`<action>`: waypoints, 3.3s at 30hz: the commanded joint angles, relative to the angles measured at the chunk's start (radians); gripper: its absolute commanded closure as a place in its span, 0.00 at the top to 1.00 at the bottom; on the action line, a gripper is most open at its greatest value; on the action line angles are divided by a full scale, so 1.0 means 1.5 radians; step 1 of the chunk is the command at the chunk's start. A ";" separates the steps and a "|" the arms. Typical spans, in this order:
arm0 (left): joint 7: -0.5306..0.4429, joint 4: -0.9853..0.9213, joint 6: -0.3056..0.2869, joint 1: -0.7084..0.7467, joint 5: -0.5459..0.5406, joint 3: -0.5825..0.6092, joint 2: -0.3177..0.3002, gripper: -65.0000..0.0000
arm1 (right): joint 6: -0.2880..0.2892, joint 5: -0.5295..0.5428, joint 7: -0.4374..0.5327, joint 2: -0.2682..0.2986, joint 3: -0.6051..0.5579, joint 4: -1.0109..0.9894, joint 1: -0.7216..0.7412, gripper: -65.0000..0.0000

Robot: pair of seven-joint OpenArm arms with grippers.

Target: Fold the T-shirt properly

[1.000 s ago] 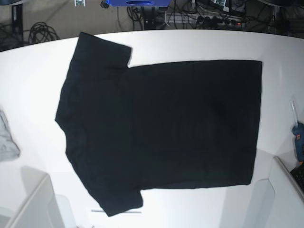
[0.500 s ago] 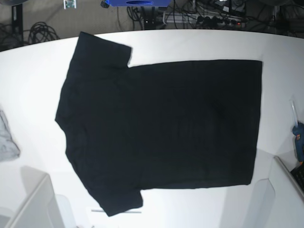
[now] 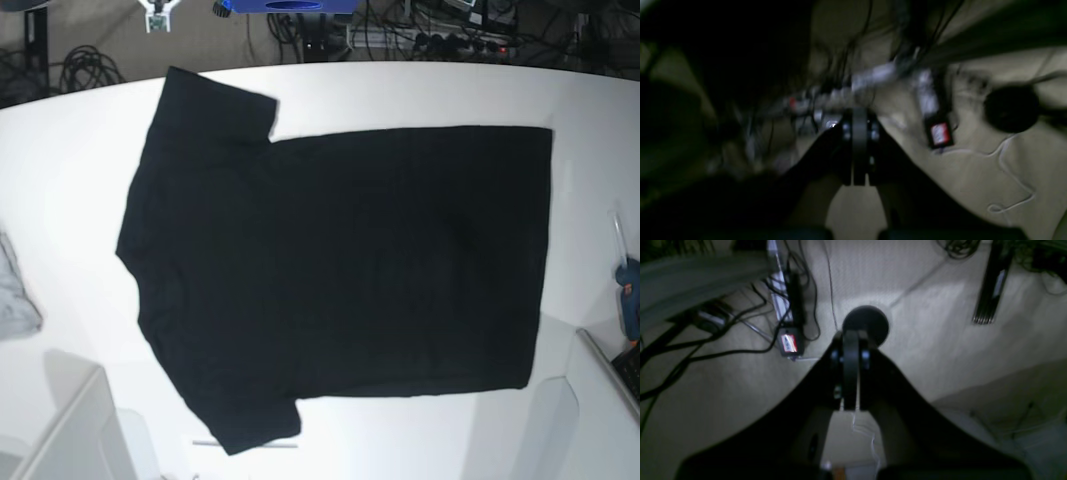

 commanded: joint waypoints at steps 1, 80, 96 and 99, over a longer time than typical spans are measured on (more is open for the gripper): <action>-0.011 -0.021 0.002 -0.006 0.000 -0.001 -0.004 0.00 | -0.003 -0.005 0.002 0.002 0.002 -0.020 0.001 0.00; -0.006 0.057 -0.286 -0.130 -0.437 -0.405 0.000 0.49 | 0.167 0.501 -0.059 0.045 0.177 0.042 0.227 0.62; 0.253 0.035 -0.287 -0.273 -0.437 -0.529 0.060 0.51 | 0.168 0.502 -0.039 0.051 0.123 -0.012 0.226 0.23; 0.284 0.023 -0.287 -0.295 -0.436 -0.545 0.060 0.51 | 0.168 0.502 -0.040 0.051 0.122 -0.012 0.227 0.00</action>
